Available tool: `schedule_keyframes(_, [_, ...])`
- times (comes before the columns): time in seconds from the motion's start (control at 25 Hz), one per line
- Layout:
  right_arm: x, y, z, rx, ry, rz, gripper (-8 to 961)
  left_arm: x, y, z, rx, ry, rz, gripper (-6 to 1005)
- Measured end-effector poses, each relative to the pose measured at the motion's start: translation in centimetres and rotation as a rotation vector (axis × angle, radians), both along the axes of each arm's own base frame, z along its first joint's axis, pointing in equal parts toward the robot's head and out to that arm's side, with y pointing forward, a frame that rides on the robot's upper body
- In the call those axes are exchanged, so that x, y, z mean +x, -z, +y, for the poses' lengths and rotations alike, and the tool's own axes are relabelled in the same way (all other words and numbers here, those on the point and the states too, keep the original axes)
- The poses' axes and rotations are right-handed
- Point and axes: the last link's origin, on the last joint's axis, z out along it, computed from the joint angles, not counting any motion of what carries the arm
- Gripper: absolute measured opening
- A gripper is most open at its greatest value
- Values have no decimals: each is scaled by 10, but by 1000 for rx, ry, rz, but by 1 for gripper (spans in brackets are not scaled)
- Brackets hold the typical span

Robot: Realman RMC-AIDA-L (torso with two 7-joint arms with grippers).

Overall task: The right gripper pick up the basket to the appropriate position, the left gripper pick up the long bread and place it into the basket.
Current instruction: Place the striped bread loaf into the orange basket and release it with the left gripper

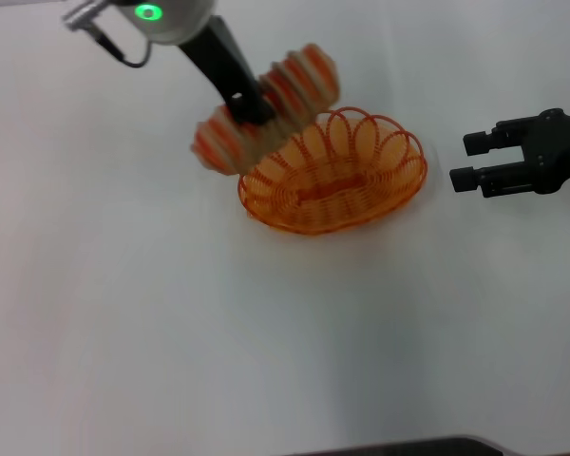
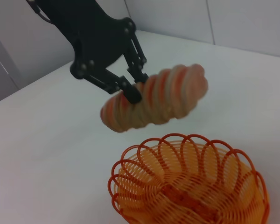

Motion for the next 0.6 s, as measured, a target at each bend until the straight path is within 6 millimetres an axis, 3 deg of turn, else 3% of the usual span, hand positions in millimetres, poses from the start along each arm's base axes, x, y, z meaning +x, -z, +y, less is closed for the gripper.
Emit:
schedule_keyframes(0.4, [0, 0, 1, -5, 12, -1, 713, 20, 50, -17, -149, 83, 64, 141])
schedule_keyframes(0.6, [-2, 4, 0, -15, 8, -1, 714, 25, 62, -19, -148, 115, 49, 204])
